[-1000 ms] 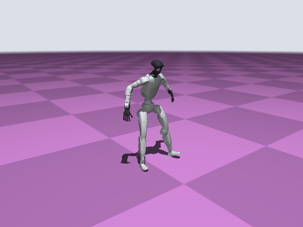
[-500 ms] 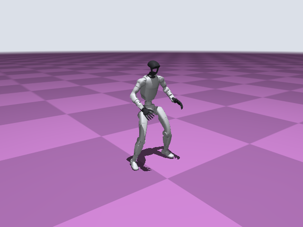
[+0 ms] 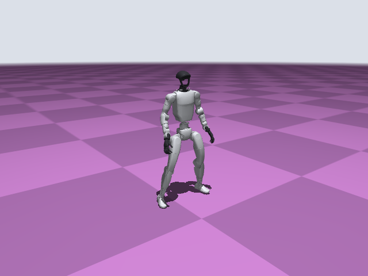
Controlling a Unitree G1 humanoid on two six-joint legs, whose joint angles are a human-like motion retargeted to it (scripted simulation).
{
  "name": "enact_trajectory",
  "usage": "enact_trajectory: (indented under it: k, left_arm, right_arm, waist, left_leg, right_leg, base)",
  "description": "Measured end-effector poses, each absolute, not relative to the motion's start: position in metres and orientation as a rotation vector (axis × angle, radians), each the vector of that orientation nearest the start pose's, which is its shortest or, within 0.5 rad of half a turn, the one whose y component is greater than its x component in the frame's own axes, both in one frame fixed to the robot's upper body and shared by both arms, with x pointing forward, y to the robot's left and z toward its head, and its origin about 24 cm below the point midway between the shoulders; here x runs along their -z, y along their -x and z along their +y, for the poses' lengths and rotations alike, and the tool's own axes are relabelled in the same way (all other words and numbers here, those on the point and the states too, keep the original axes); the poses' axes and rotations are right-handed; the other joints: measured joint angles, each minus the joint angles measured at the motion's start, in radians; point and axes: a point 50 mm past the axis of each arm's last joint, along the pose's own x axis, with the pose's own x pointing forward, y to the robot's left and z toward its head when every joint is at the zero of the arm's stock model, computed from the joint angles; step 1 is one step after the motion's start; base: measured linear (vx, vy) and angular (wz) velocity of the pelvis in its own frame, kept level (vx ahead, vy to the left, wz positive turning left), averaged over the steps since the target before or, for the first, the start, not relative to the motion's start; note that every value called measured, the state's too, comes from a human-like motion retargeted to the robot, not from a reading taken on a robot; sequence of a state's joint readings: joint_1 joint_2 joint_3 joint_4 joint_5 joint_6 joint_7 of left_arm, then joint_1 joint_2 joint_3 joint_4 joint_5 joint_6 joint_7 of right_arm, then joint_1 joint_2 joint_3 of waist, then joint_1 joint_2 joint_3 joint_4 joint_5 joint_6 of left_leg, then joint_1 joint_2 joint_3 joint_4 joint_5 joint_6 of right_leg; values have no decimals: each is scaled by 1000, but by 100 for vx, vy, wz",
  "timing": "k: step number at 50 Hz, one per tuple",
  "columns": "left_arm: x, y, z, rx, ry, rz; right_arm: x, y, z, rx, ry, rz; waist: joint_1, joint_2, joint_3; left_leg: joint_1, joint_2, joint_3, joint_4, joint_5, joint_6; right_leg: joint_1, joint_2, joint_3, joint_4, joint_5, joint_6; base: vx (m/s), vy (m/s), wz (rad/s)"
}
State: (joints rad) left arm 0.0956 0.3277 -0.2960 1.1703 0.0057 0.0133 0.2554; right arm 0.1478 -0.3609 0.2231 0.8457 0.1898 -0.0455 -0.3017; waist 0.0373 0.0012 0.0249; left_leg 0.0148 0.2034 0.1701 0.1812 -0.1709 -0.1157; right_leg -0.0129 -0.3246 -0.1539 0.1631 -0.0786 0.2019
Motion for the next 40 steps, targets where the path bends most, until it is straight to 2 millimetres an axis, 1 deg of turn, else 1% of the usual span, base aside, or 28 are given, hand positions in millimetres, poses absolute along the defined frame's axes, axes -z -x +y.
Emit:
enact_trajectory:
  k: [2, 4, 7, 9, 11, 13, 16, 19, 22, 25, 27, 30, 33, 35, 37, 40]
  left_arm:
    - [157, -41, 270, -100, -645, 1301]
    - [157, -27, 274, -76, -671, 1343]
    - [156, -14, 277, -109, -650, 1369]
    - [155, -12, 277, -172, -596, 1364]
    - [155, -14, 277, -243, -527, 1346]
    - [154, -19, 276, -306, -457, 1319]
    - [153, -30, 274, -363, -391, 1270]
    - [151, -42, 272, -357, -388, 1223]
    - [148, -54, 270, -302, -421, 1171]
    - [143, -66, 269, -247, -448, 1115]
    - [140, -72, 269, -234, -454, 1082]
    - [136, -77, 270, -244, -455, 1042]
    - [135, -79, 270, -249, -472, 1033]
    - [137, -77, 270, -243, -480, 1046]
    - [140, -72, 270, -235, -477, 1074]
    - [144, -60, 273, -238, -463, 1126]
  right_arm:
    - [136, -96, -267, 241, 481, 1018]
    - [142, -82, -272, 173, 587, 1099]
    - [147, -62, -277, 122, 701, 1187]
    - [148, -50, -280, 145, 700, 1225]
    - [149, -39, -281, 192, 653, 1254]
    - [150, -30, -282, 234, 597, 1271]
    - [150, -24, -280, 242, 563, 1280]
    - [149, -26, -280, 201, 595, 1267]
    - [146, -36, -280, 155, 630, 1216]
    - [137, -55, -280, 124, 648, 1109]
    - [128, -73, -280, 128, 641, 1014]
    - [113, -96, -279, 180, 603, 877]
    - [106, -109, -278, 260, 543, 808]
    - [105, -112, -278, 290, 522, 795]
    - [106, -108, -280, 292, 524, 809]
    - [112, -92, -283, 276, 542, 870]
  waist:
    - [11, 0, -9]
    - [21, -2, -15]
    - [26, -4, -20]
    - [30, -8, -21]
    - [35, -13, -21]
    - [39, -17, -19]
    - [46, -23, -12]
    - [51, -27, -6]
    - [56, -29, 0]
    - [59, -31, 5]
    - [57, -32, 12]
    - [53, -33, 22]
    - [47, -35, 30]
    - [37, -37, 32]
    - [19, -38, 33]
    - [-8, -38, 37]
  left_leg:
    - [8, 5, 9, 6, -5, 3]
    - [17, 8, 16, 3, -8, 3]
    - [24, 12, 14, -1, -11, 2]
    - [24, 13, 9, 1, -12, 4]
    - [20, 12, 2, 4, -13, 6]
    - [16, 10, -5, 7, -14, 7]
    - [8, 7, -16, 12, -14, 5]
    - [2, 5, -23, 13, -13, 5]
    - [-4, 3, -28, 11, -12, 5]
    - [-12, 2, -31, 11, -11, 8]
    - [-16, 2, -32, 11, -11, 8]
    - [-21, 2, -33, 14, -12, 10]
    - [-28, 2, -34, 17, -12, 6]
    - [-35, 0, -40, 19, -11, 4]
    - [-45, -3, -51, 20, -10, 3]
    - [-59, -8, -70, 14, -7, 3]
  right_leg:
    - [6, 4, 4, -4, -2, 0]
    - [7, 6, 7, -1, -4, 2]
    - [20, 10, 0, -7, -7, 1]
    - [25, 10, -8, -6, -11, 2]
    - [29, 8, -16, -5, -14, 1]
    - [32, 6, -25, -2, -17, -1]
    - [34, 2, -35, 3, -19, -1]
    - [34, -1, -42, 4, -20, -2]
    - [31, -2, -47, 1, -20, 0]
    - [27, -3, -48, -2, -21, 1]
    - [22, -2, -47, -1, -21, 2]
    - [14, -2, -43, 7, -25, 1]
    - [7, -4, -41, 13, -26, 5]
    - [5, -6, -46, 15, -26, 8]
    - [5, -9, -59, 15, -25, 9]
    - [8, -14, -81, 11, -24, 8]
  base:
    - [10, -1, -22]
    - [9, -2, -17]
    - [7, -1, 6]
    - [6, -1, 14]
    - [2, 0, 9]
    - [3, 0, 20]
    - [1, 0, 13]
    - [0, 0, 0]
    - [0, 0, 0]
    - [0, 0, 0]
    - [0, 0, 0]
    - [0, 0, 0]
    - [0, 0, 0]
    - [0, 0, 10]
    - [1, 1, 29]
    - [3, 1, 35]
